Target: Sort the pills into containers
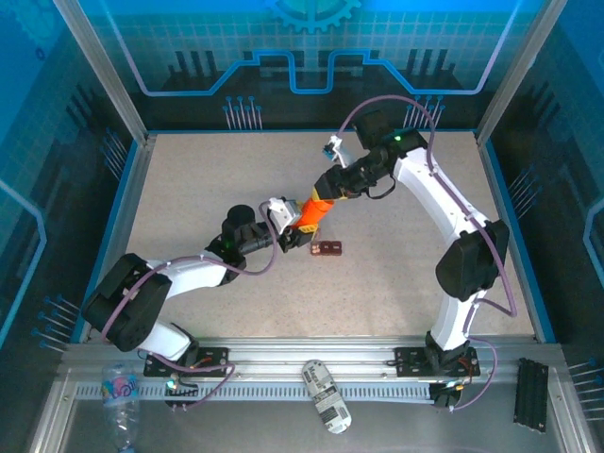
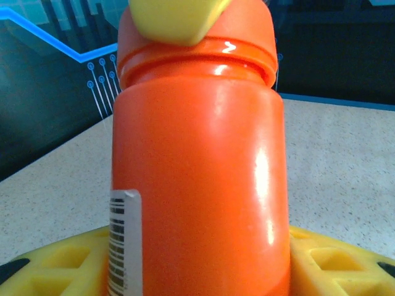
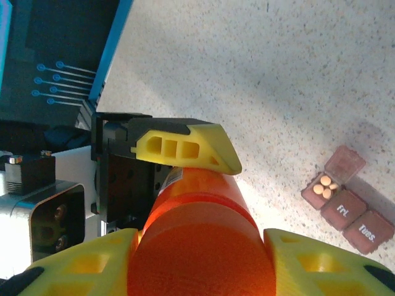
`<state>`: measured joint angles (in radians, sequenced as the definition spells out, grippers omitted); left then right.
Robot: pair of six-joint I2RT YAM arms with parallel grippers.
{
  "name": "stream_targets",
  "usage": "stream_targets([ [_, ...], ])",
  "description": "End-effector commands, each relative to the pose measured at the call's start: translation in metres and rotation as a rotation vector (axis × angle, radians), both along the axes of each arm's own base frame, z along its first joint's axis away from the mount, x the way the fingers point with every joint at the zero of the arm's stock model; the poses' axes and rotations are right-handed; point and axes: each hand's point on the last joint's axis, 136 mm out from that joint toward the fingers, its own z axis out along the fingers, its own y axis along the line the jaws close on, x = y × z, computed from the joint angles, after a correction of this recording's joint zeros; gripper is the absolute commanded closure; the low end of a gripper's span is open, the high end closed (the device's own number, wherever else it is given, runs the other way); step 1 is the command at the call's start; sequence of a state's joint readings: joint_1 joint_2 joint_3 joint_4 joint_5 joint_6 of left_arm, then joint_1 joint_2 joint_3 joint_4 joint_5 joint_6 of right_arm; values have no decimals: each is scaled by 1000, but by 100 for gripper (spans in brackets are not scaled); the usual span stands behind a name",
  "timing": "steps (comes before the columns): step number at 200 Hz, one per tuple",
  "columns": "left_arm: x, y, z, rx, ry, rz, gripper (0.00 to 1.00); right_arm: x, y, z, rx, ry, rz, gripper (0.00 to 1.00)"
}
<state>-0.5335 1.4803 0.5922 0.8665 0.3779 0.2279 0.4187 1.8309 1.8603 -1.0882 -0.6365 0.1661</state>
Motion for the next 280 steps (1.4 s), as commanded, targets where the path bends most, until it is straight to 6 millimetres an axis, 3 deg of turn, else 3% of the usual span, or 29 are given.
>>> stream_targets([
  [1, -14, -17, 81, -168, -247, -90, 100, -12, 29, 2, 79, 41, 52, 56],
  [160, -1, -19, 72, -169, -231, -57, 100, 7, 10, 39, 65, -64, -73, 29],
  [190, 1, -19, 70, -176, -222, -52, 100, 16, 3, 56, 104, -99, -105, 24],
  [244, 7, -20, 68, -207, -200, -35, 100, 31, -25, 111, 209, -206, -188, 15],
  [280, 9, -18, 73, -247, -195, -20, 100, 34, -45, 126, 225, -243, -244, 15],
])
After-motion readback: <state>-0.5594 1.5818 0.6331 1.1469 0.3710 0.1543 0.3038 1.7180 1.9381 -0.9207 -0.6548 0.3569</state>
